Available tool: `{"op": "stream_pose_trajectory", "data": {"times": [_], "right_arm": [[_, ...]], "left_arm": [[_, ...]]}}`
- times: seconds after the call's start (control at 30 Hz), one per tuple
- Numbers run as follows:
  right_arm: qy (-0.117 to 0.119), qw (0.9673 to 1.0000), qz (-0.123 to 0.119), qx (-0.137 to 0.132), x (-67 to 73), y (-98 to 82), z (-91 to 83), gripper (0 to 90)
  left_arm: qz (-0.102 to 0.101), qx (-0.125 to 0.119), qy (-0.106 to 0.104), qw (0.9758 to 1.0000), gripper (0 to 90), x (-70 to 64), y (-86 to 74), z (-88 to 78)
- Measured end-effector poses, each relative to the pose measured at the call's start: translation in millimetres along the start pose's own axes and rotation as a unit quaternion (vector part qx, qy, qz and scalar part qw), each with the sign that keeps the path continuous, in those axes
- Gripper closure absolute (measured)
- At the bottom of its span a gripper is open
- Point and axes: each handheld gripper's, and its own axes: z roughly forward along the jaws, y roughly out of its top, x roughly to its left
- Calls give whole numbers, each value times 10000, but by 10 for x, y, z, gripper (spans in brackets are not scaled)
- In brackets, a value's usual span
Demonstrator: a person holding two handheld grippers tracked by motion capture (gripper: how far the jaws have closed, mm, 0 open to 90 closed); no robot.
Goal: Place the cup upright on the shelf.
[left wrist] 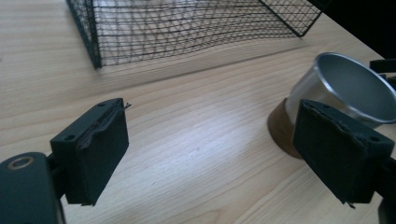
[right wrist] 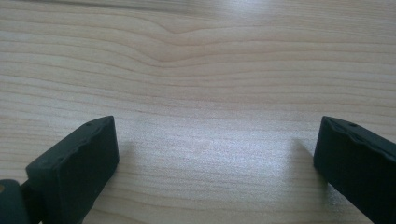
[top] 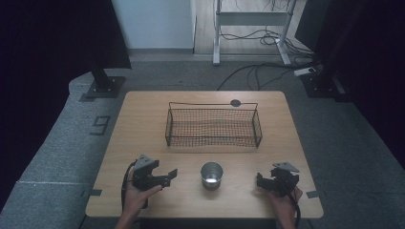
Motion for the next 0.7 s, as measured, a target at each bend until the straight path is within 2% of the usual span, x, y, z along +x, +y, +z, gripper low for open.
{"op": "stream_pose_trajectory", "data": {"times": [0.2, 0.33, 0.43, 0.7], "right_arm": [[0, 10000, -1, -1, 0, 0, 0, 0], [-1, 10000, -1, 0, 0, 0, 0, 0], [-1, 10000, 0, 0, 0, 0, 0, 0], [-1, 10000, -1, -2, 0, 0, 0, 0]], "left_arm": [[26, -101, -103, 9999, 111, -100, 34, -15], [76, -256, -120, 9996, 129, -183, 50, -19], [174, -238, -149, 9995, 125, -236, 74, -17], [225, -177, -227, 9993, 113, -339, 109, 49]]}}
